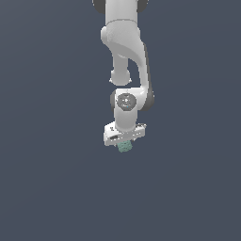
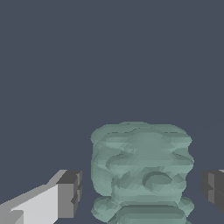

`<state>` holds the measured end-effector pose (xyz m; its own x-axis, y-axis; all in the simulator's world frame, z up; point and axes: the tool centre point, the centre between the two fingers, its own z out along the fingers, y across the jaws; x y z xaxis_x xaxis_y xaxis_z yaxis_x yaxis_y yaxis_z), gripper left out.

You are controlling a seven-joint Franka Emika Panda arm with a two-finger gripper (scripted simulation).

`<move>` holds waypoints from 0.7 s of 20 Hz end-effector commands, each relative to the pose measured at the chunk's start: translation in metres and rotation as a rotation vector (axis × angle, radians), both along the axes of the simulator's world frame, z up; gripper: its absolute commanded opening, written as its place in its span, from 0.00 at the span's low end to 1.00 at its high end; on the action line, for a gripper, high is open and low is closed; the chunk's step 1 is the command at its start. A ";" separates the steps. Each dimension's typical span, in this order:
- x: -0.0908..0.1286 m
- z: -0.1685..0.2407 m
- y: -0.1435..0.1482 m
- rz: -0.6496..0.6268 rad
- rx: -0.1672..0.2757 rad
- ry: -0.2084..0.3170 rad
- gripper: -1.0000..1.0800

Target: Pick up the object and move it to a goal position.

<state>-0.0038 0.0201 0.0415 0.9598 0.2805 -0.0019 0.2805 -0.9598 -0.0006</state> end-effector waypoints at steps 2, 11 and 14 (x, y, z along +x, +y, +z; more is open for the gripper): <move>0.001 -0.002 0.000 0.000 0.000 -0.002 0.00; 0.001 -0.002 0.000 0.000 0.000 -0.002 0.00; 0.001 -0.001 -0.001 -0.001 -0.001 -0.003 0.00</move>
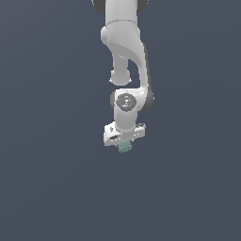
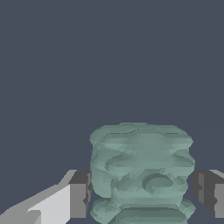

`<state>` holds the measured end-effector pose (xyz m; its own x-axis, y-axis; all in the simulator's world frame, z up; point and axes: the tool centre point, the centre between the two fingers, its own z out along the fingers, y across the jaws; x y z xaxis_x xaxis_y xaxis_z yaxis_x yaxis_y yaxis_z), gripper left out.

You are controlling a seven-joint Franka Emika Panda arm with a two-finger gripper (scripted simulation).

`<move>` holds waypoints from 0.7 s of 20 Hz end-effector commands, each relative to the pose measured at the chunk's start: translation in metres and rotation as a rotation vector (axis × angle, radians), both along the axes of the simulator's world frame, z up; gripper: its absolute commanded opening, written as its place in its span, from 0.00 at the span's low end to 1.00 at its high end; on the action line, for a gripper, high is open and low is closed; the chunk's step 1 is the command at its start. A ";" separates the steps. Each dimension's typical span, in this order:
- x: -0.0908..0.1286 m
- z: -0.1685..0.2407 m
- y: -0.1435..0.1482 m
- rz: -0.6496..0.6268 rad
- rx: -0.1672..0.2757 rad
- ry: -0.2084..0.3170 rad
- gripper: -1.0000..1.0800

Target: Pick up the object and move it to a goal position.

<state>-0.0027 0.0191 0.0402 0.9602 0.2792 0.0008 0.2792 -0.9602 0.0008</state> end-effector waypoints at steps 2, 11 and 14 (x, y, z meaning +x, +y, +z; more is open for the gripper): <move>-0.002 0.000 0.001 0.000 0.000 0.000 0.00; -0.029 0.002 0.008 0.000 0.000 0.000 0.00; -0.045 0.003 0.013 0.001 0.000 0.000 0.00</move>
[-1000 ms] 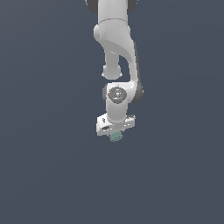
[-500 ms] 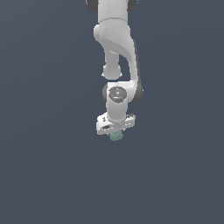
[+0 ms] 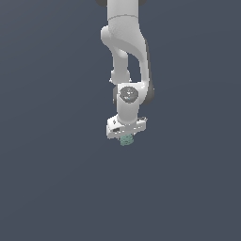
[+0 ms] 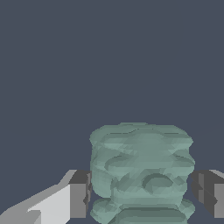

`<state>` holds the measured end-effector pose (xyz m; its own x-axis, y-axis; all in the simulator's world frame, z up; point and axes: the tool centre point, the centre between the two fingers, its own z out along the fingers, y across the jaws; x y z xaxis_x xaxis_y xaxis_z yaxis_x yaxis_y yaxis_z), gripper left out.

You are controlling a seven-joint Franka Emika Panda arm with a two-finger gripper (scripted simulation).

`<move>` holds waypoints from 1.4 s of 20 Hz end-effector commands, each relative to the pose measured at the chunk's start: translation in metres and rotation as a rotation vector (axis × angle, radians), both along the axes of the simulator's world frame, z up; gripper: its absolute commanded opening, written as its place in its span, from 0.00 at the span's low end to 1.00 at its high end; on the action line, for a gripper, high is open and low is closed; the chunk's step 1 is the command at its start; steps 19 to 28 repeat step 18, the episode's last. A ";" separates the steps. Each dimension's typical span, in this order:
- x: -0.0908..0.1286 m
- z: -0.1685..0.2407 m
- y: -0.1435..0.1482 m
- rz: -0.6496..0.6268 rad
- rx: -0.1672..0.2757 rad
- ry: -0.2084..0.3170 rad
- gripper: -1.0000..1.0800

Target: Pick up the object and move it to a goal position.

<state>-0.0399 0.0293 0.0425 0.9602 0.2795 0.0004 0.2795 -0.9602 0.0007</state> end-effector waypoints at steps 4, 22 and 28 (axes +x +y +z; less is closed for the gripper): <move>-0.032 0.002 0.009 0.001 0.000 0.000 0.00; -0.071 0.005 0.021 0.001 0.000 0.000 0.00; -0.071 0.005 0.021 0.001 0.000 0.000 0.00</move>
